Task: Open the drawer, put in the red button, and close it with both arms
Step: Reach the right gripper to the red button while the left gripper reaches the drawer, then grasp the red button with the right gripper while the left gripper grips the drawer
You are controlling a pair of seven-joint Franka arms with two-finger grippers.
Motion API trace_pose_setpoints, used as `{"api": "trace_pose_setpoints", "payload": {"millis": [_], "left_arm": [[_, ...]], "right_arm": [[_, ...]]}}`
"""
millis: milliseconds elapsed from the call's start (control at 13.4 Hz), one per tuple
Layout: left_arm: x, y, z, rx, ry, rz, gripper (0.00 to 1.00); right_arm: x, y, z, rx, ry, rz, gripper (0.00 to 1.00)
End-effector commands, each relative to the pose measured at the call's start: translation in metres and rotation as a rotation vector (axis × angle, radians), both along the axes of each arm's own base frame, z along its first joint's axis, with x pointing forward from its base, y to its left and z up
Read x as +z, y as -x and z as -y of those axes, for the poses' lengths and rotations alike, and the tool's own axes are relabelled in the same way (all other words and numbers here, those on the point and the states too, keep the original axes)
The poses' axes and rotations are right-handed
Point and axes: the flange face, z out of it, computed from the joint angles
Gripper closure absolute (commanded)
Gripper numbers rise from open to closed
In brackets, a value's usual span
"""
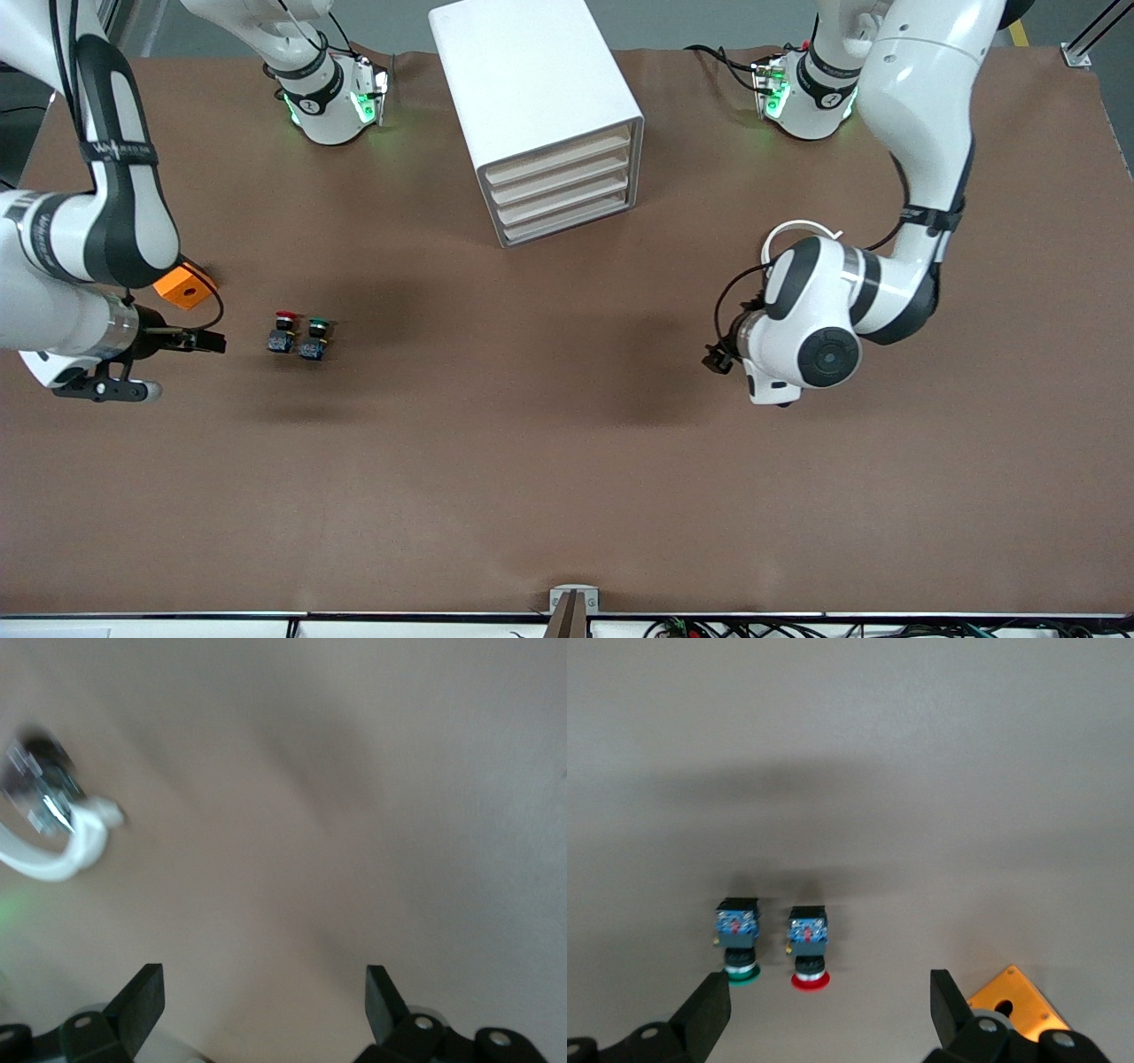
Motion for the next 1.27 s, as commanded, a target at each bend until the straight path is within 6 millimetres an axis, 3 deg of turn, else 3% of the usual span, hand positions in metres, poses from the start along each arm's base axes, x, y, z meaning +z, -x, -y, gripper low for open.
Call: {"api": "trace_pose_setpoints", "payload": {"millis": [0,150,374,523,673,972,1196], "left_arm": [[-0.019,0.011,0.033,0.140,-0.018,-0.069,0.00],[-0.031,0.026,0.055,0.289,-0.088,-0.136,0.00],[-0.053,0.060,0.103,0.548,-0.260,-0.242,0.00],[-0.062,0.097,0.142,0.509,-0.318,-0.279,0.00],[-0.062,0.126,0.165,0.442,-0.328,-0.345,0.00],[-0.053,0.145,0.171,0.299,-0.186,-0.539,0.00],[-0.056,0.143,0.170,0.369,-0.114,-0.669,0.00]], "right_arm": [[-0.033,-0.004,0.006,0.004,0.014,-0.014,0.00],[-0.056,0.003,0.005,0.000,0.013,-0.005,0.00],[-0.087,0.020,-0.004,0.013,0.012,-0.012,0.00],[-0.106,0.027,-0.015,0.030,0.009,-0.045,0.00],[-0.125,0.035,-0.024,0.042,0.007,-0.062,0.00],[-0.142,0.043,-0.022,0.037,0.006,-0.050,0.00],[-0.154,0.054,-0.022,0.019,0.000,-0.052,0.00]]}}
